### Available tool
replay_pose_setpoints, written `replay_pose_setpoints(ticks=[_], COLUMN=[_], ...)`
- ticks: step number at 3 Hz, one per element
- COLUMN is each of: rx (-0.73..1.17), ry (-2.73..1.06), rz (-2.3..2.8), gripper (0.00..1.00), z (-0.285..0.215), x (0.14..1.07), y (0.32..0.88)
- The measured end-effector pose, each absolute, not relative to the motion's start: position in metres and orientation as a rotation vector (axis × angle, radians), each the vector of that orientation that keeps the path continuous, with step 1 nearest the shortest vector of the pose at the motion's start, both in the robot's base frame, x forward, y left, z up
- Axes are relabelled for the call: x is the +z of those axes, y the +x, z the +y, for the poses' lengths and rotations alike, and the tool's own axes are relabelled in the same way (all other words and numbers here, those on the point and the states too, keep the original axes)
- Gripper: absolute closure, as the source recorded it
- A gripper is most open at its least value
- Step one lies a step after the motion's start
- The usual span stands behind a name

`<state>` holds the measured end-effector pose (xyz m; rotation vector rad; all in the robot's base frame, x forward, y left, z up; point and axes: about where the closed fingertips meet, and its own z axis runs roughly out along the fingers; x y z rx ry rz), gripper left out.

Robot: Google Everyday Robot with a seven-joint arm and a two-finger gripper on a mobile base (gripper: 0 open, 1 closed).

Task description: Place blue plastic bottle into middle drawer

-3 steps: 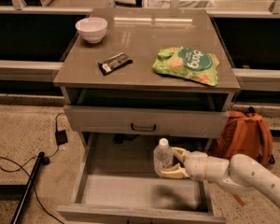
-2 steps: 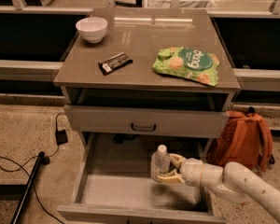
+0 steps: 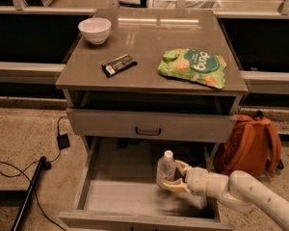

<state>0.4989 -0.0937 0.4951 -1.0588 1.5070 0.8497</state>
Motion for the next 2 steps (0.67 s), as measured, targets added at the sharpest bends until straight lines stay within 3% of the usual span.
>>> replay_pose_setpoints(ticks=[1,2], rx=[0.850,0.850], ry=[-1.059,-1.059], rz=[1.507,1.507], gripper=[0.00,0.00], z=[-0.0936,-0.0936], x=[0.4951,0.4951], y=[0.4989,0.4989])
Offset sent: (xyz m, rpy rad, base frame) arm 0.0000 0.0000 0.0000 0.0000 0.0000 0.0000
